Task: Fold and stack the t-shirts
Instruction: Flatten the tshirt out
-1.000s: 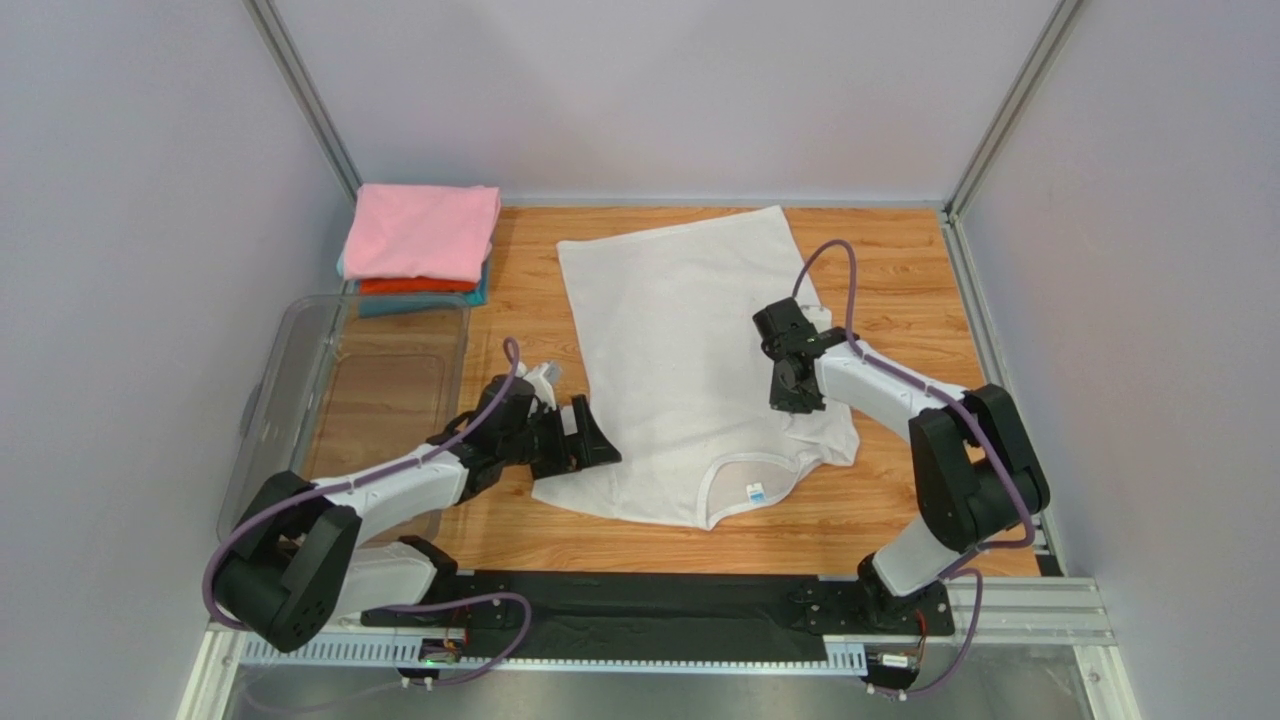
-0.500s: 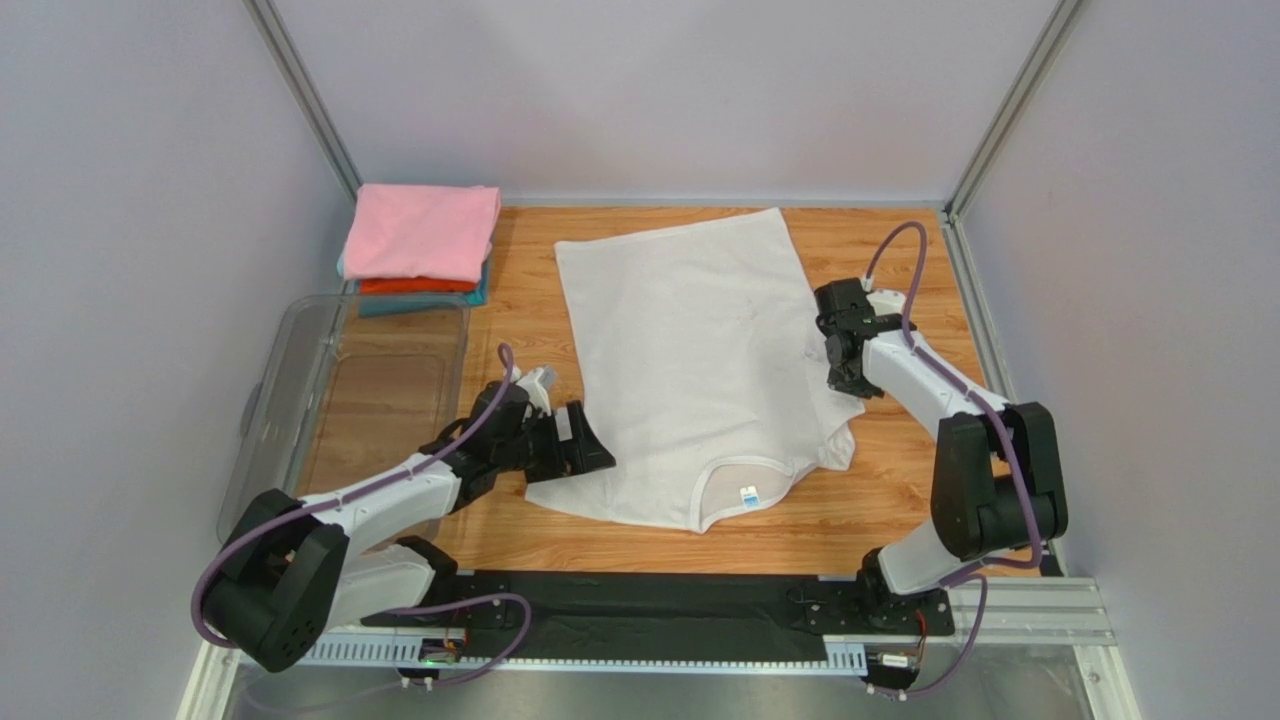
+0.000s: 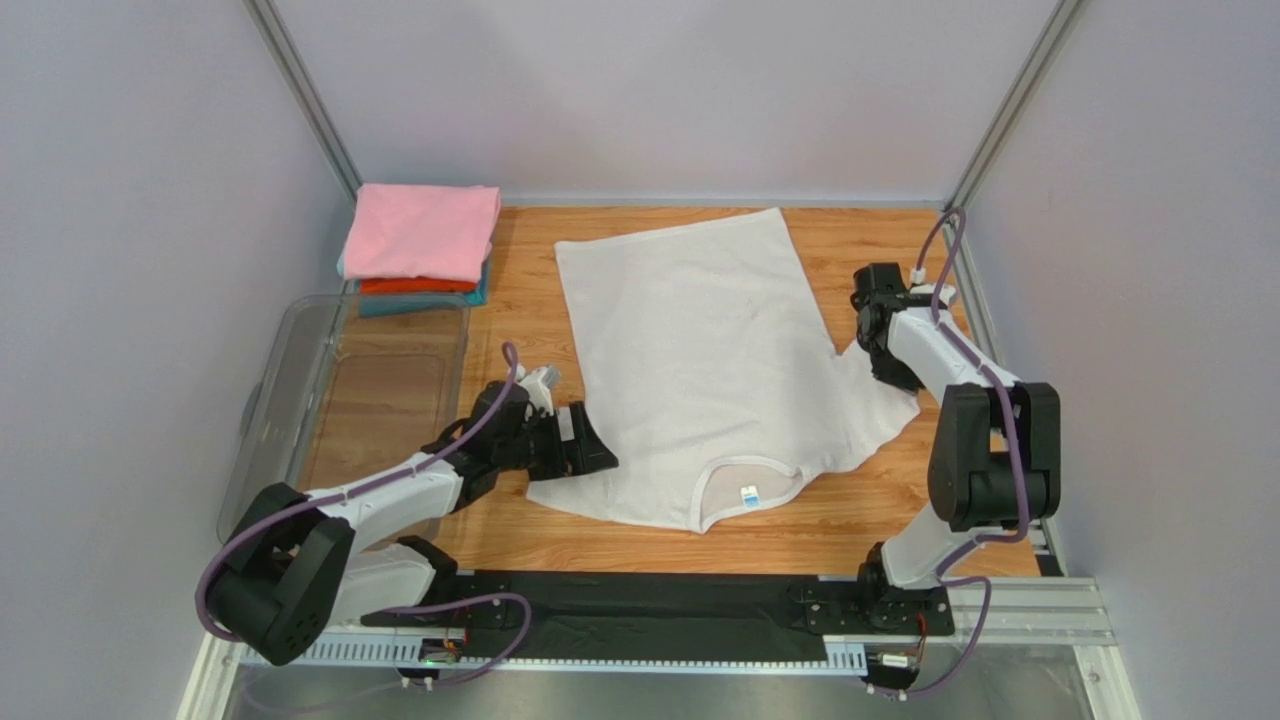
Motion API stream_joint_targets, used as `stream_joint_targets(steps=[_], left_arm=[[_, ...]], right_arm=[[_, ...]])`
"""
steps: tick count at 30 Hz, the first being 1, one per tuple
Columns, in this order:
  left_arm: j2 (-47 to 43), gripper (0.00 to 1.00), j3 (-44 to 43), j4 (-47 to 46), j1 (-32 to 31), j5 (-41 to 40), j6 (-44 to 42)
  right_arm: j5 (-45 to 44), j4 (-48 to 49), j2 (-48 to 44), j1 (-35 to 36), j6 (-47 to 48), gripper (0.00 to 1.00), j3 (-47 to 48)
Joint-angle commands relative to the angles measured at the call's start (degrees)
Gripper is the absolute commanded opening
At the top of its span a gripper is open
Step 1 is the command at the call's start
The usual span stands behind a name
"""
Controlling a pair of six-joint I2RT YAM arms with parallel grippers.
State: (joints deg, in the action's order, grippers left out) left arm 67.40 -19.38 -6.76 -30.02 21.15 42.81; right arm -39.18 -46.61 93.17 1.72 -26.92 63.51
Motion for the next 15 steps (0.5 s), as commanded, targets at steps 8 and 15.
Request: stream_joint_targets(steps=[8, 15], left_arm=[[-0.5, 0.99, 3.7, 4.0, -0.1, -0.1, -3.3], [-3.2, 0.99, 4.5, 2.9, -0.1, 2.0, -2.7]], right_arm=[[-9.4, -5.0, 7.8, -5.7, -4.1, 0.40, 4.2], [-3.6, -9.0, 2.5, -3.7, -6.0, 1.00, 4.6]])
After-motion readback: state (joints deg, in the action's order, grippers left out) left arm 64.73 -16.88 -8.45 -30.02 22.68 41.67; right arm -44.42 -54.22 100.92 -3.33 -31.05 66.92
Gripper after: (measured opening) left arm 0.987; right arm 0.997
